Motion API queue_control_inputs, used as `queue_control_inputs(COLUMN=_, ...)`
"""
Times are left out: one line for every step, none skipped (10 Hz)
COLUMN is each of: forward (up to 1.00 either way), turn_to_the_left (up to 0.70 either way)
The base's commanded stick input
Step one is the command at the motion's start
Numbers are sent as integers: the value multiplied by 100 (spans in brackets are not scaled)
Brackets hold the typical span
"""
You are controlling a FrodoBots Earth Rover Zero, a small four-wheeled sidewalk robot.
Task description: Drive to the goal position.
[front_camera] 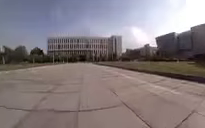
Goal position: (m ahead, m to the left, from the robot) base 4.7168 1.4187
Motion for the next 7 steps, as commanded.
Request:
queue_control_inputs(forward=100, turn_to_the_left=2)
queue_control_inputs(forward=100, turn_to_the_left=2)
queue_control_inputs(forward=100, turn_to_the_left=2)
queue_control_inputs(forward=100, turn_to_the_left=2)
queue_control_inputs(forward=100, turn_to_the_left=2)
queue_control_inputs(forward=100, turn_to_the_left=3)
queue_control_inputs(forward=100, turn_to_the_left=3)
